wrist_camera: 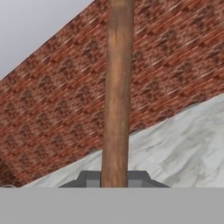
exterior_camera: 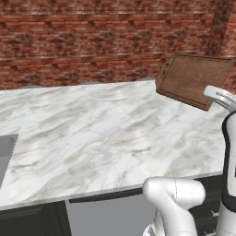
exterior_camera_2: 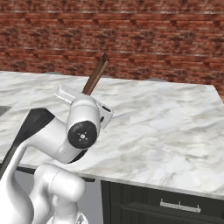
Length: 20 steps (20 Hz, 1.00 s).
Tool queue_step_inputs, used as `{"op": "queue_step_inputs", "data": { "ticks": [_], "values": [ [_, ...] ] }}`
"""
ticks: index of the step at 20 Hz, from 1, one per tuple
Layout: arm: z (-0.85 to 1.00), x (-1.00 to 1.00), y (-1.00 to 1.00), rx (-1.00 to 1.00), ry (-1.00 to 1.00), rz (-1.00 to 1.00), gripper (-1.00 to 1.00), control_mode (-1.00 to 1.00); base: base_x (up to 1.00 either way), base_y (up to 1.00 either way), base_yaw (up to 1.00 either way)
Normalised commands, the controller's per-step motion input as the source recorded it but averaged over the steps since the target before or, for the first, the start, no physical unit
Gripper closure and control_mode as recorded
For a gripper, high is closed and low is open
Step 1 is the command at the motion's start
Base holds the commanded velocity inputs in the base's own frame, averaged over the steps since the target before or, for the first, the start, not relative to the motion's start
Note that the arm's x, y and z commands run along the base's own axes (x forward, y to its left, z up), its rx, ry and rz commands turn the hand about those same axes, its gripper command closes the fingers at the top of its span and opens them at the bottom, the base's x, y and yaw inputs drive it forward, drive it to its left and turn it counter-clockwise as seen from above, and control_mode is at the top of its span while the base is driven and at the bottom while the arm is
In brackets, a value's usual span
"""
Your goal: Move the cutting board and knife to the sink. Then move spray from the cabinet to the counter.
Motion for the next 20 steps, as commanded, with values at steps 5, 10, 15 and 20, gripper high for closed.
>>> {"op": "queue_step_inputs", "data": {
  "ticks": [5, 10, 15, 20],
  "values": [
    [0.00, 0.00, 0.00, 0.00, 0.00, 0.00, 1.00, -1.00, 0.00, 0.00, 0.00],
    [0.00, 0.00, 0.00, 0.00, 0.00, 0.00, 1.00, -1.00, 0.00, 0.00, 0.00],
    [-0.05, -0.15, 0.08, -0.01, 0.01, 0.03, 1.00, -1.00, 0.00, 0.00, 0.00],
    [0.00, 0.00, 0.00, 0.00, 0.00, 0.00, 1.00, 1.00, -0.46, 0.71, 0.16]
  ]
}}
